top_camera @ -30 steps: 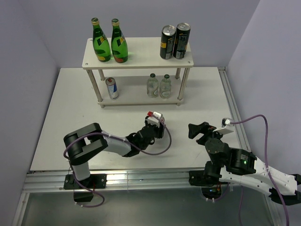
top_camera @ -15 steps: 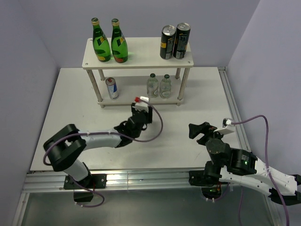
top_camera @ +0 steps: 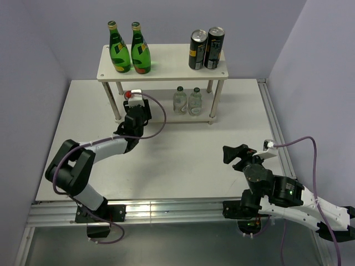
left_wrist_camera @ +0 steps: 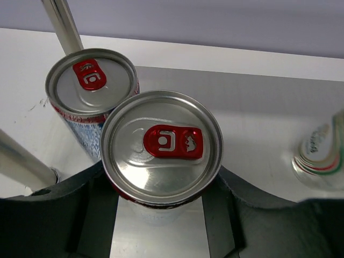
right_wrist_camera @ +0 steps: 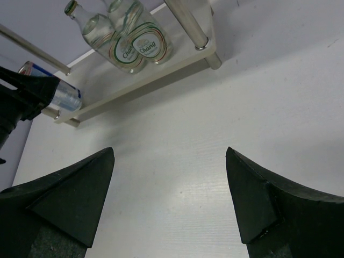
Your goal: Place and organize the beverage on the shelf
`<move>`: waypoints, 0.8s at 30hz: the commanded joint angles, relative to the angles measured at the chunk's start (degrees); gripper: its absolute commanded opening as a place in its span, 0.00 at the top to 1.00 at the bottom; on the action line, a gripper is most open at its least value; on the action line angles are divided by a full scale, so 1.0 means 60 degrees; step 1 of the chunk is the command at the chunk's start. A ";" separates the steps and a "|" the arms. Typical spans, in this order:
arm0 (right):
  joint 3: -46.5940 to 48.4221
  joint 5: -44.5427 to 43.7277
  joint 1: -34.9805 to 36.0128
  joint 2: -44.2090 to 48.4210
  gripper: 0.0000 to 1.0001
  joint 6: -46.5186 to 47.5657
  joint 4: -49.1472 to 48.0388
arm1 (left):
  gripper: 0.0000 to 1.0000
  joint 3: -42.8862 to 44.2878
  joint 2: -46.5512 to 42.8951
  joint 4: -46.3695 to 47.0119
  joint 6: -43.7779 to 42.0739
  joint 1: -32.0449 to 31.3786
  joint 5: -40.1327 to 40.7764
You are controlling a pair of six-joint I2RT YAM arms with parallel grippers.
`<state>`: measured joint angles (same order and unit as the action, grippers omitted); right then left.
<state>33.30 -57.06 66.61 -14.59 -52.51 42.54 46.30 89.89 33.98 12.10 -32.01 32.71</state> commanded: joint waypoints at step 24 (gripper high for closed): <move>-0.0013 0.0047 0.0046 0.0000 0.09 0.0183 -0.0352 | 0.58 0.1804 0.2099 0.1896 0.0386 0.0633 0.0203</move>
<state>33.30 -56.05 66.61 -14.46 -51.57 42.00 54.41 102.56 40.93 13.26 -28.49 32.21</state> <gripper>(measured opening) 0.910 0.588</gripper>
